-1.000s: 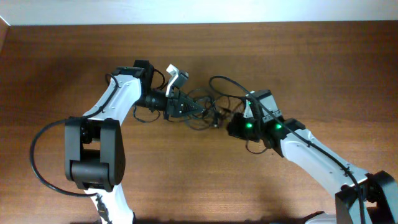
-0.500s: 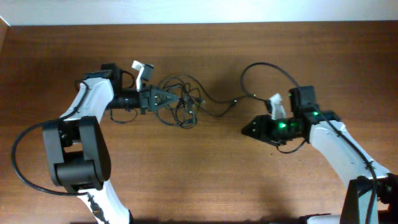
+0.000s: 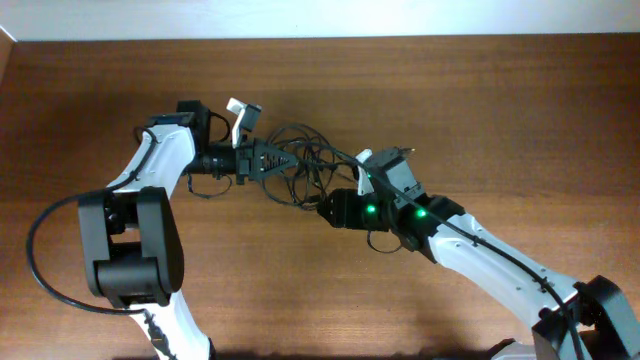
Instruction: Untangle cables
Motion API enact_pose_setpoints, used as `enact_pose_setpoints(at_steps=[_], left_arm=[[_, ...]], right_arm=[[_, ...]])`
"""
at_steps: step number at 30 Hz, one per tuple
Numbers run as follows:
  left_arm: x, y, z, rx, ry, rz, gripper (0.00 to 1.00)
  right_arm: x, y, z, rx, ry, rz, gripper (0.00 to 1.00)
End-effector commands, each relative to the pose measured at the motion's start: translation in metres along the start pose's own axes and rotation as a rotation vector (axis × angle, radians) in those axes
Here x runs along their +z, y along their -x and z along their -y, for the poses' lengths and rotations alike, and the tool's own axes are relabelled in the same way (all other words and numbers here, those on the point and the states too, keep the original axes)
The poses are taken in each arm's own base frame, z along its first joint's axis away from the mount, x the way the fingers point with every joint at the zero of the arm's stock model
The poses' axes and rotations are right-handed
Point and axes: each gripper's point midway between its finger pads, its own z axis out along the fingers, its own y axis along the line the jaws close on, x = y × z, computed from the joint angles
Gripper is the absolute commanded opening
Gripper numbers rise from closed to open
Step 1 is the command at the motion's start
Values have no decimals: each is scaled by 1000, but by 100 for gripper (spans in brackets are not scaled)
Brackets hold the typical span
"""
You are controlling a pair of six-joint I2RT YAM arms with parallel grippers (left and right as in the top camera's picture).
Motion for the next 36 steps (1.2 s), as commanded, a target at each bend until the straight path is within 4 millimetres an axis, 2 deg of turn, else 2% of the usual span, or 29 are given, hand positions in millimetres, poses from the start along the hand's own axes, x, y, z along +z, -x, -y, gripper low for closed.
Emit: enact_pose_setpoints(at_steps=[1,4,6,9,21,23,26,27,30,32,34,36], left_arm=[[-2,8,11,16,-18,30,0],[-2,8,11,12,-18,30,0],[-2,8,11,12,-18,30,0],[-2,8,11,14,-18,30,0],[-2,9,11,17,-18,30,0],[-2,9,11,16,-18,30,0],[-2,9,11,16,-18,30,0],[-2,9,11,16,-18,30,0],[-3,9,11,16,-18,30,0],[-2,9,11,16,-18,30,0],[-3,8,10,16,-16,29,0],[-2,7,8,21,-4,17,0]], right_arm=[[7,11,13,51,-68,56,47],[15,13,14,48,-63,61,43],[15,20,5,31,-20,86,43],[16,18,-3,24,19,67,43],[18,17,-5,41,1,89,43],[21,17,-13,17,-4,117,43],[26,13,-35,-36,27,152,42],[27,12,-35,-42,11,167,41],[32,9,-34,-64,-43,206,32],[37,10,-25,-64,-88,225,27],[35,16,-6,-48,-156,245,5],[31,19,8,-51,-192,233,4]])
